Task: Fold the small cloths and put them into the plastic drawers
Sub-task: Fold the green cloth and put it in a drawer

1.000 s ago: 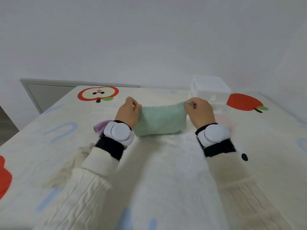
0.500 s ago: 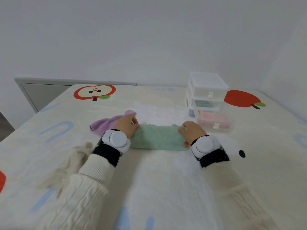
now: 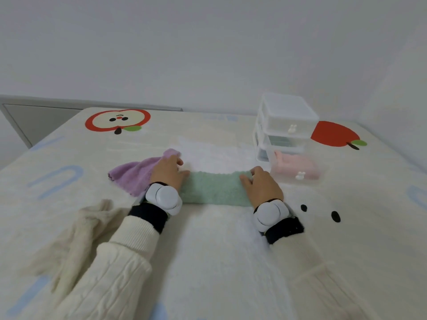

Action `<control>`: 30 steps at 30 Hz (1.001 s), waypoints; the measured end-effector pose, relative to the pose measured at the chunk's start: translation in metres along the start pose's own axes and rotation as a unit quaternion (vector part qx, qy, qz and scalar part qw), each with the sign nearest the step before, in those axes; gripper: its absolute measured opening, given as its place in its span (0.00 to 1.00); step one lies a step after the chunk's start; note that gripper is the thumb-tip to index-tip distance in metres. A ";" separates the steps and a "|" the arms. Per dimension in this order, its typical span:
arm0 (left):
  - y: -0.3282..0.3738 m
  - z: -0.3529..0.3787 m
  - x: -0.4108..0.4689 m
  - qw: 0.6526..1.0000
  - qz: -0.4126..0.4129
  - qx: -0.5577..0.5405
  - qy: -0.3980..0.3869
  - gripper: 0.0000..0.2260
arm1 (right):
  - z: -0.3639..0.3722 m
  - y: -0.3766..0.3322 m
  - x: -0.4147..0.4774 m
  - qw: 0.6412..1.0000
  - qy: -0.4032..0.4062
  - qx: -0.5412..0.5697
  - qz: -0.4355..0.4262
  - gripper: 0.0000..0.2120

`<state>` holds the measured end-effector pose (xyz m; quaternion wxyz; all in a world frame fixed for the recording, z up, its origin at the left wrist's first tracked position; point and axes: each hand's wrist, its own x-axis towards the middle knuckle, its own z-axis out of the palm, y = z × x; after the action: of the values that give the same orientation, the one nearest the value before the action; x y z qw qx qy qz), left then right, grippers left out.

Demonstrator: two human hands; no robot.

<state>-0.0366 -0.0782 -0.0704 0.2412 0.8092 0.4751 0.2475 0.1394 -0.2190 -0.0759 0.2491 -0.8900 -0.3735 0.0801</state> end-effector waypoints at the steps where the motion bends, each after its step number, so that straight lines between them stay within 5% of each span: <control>1: -0.001 0.001 0.000 1.000 0.002 0.007 -0.005 0.15 | 0.001 -0.001 0.000 1.000 0.000 -0.017 0.009 0.21; 6: -0.002 -0.003 0.001 0.994 -0.003 0.077 -0.079 0.12 | -0.001 -0.004 -0.004 0.995 -0.033 -0.088 0.035 0.23; 9: -0.002 -0.003 -0.004 0.992 0.002 0.095 -0.087 0.18 | -0.003 0.001 -0.005 0.999 -0.042 -0.026 0.019 0.19; 15: -0.003 0.000 -0.005 0.999 0.009 -0.047 -0.005 0.12 | -0.002 0.000 -0.005 0.980 0.014 0.196 -0.041 0.09; 19: -0.005 0.003 -0.006 0.997 0.035 -0.060 0.025 0.14 | -0.002 -0.007 -0.012 0.962 0.023 0.263 -0.064 0.16; 30: 0.005 -0.004 -0.013 0.992 0.023 -0.090 -0.087 0.07 | 0.006 -0.027 -0.028 0.937 -0.036 0.326 -0.118 0.16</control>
<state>-0.0413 -0.0916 -0.0667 0.3481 0.8134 0.4093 0.2230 0.1006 -0.2200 -0.0683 0.5193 -0.7064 -0.4378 0.1992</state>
